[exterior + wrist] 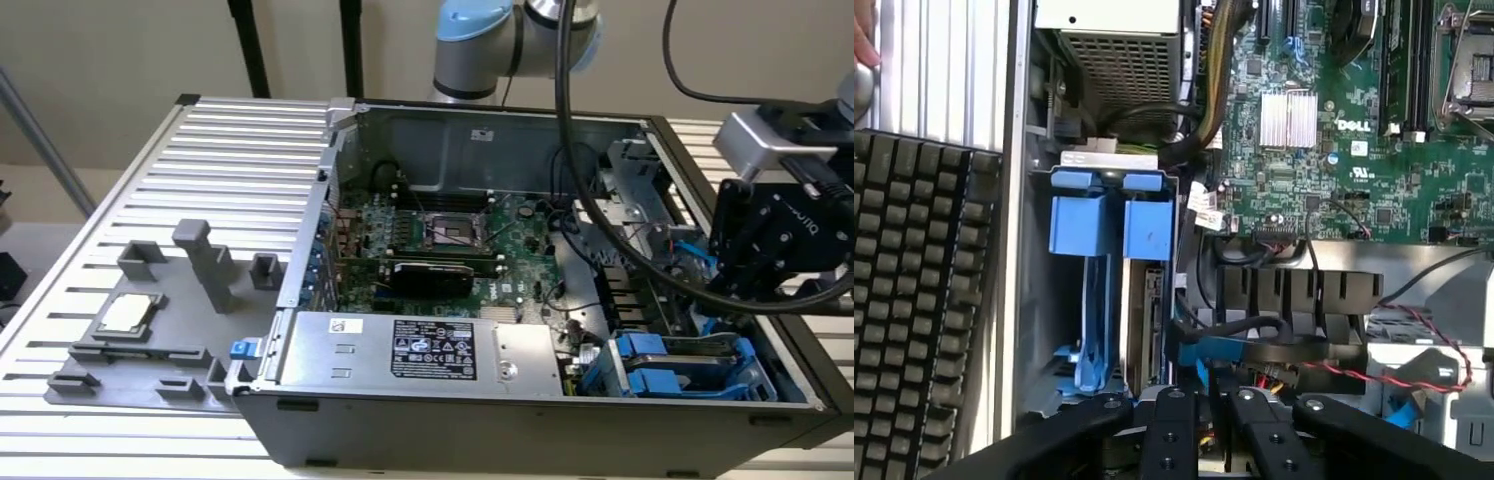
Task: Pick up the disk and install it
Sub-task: 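Insert the first disk wire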
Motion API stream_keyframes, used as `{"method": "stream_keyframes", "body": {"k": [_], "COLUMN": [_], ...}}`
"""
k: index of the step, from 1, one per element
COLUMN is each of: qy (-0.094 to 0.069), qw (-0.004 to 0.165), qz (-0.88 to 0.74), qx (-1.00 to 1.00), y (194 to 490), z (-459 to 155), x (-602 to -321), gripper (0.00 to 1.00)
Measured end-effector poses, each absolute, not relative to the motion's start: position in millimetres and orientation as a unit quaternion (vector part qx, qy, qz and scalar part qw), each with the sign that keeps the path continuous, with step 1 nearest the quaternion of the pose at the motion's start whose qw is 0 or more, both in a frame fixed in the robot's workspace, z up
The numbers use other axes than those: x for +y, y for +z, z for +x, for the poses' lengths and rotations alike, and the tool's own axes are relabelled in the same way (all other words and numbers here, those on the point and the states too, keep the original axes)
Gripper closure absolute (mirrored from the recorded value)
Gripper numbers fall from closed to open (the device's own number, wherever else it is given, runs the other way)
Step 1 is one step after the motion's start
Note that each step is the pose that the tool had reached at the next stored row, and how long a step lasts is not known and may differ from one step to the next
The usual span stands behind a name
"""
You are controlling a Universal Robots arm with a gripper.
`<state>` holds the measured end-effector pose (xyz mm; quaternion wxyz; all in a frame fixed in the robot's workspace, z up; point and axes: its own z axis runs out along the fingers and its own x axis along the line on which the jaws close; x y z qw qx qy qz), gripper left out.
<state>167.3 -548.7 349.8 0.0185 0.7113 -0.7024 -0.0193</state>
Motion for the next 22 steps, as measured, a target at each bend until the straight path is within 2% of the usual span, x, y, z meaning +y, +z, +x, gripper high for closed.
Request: {"method": "stream_keyframes", "body": {"k": [1,10,22], "qy": [-0.019,-0.019,-0.028], "qw": [0.019,0.019,0.010], "qz": [0.711,0.711,0.711], "qx": [-0.702,-0.702,-0.702], "y": [348,344,348], "z": [165,146,142], "x": [-547,-542,-571], "gripper": [0.00,0.00,0.00]}}
